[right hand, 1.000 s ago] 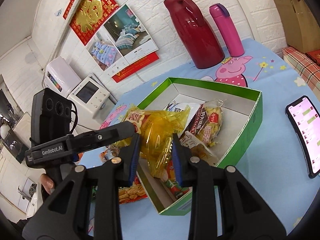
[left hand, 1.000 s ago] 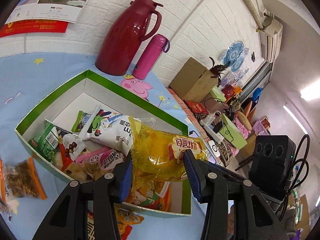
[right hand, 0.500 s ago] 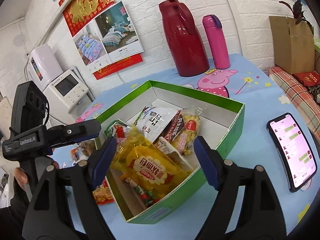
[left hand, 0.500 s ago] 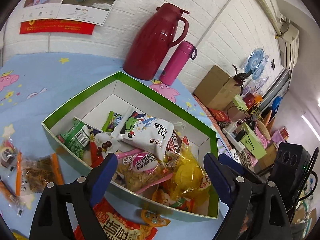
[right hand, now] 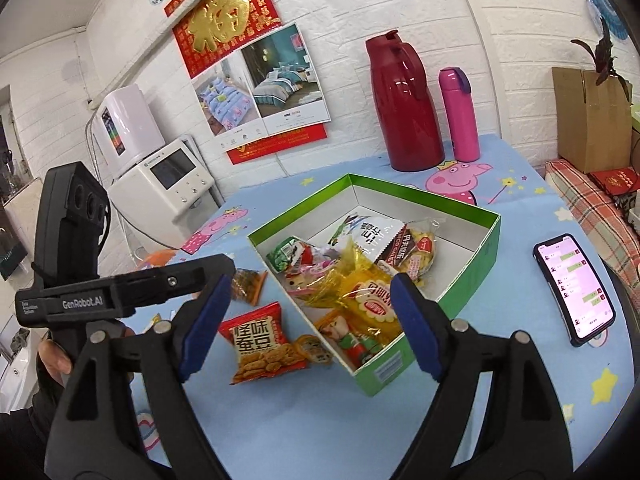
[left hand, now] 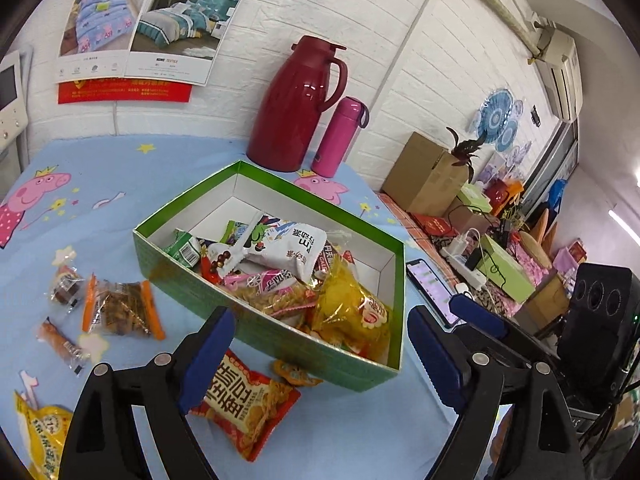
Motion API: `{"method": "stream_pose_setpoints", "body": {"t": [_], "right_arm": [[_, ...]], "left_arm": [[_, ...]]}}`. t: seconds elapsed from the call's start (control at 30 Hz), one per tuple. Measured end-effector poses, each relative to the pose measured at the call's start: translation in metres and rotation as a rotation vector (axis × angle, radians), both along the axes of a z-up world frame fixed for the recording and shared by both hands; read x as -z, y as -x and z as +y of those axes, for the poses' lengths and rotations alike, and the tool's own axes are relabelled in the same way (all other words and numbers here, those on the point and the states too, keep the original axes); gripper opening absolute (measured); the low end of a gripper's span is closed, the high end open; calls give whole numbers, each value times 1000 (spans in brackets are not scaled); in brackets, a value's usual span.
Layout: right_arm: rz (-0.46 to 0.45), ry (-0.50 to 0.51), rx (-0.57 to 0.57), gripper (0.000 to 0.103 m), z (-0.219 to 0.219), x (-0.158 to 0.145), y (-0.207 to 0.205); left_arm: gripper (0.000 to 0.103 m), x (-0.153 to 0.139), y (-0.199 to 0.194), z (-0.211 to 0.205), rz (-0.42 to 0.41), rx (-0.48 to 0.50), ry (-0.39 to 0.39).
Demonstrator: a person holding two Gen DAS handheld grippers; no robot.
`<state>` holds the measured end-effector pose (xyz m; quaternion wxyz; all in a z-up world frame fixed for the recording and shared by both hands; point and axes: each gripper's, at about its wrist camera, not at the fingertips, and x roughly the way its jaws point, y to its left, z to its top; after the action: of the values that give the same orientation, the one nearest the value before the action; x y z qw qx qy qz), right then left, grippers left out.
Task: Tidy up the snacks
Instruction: 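Carry the yellow bread bag into the green box and open both tools, then move both tools to the red cracker bag and close on it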
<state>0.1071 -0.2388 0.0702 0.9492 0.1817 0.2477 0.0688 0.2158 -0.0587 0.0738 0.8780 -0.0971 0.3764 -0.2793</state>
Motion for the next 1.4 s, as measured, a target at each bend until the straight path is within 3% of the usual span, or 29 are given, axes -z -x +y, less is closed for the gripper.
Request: {"method": "stream_pose_setpoints", "body": {"t": [0.27,0.53,0.73,0.83,1.2,1.27,1.4], "right_arm": [[-4,29,-34,82,34,2,29],[137,8,-96,75,65,49,20],[224,-153,-147,74,74,78,5],[265,-254,-150,68,73,93,-5],[326,-485,-71,65,53,120,-36],[325,-488,-63,60,53,121,-41],[337,-495,-61,44,51,124,-49]], "left_arm": [[90,-1,47,38,-3,-71,-4],[90,30,69,71,64,-98,10],[90,42,44,80,130,-71,23],[90,43,21,74,149,-37,-4],[85,74,-43,47,237,40,-89],[83,82,-51,44,262,42,-109],[63,103,-57,46,369,43,-101]]}}
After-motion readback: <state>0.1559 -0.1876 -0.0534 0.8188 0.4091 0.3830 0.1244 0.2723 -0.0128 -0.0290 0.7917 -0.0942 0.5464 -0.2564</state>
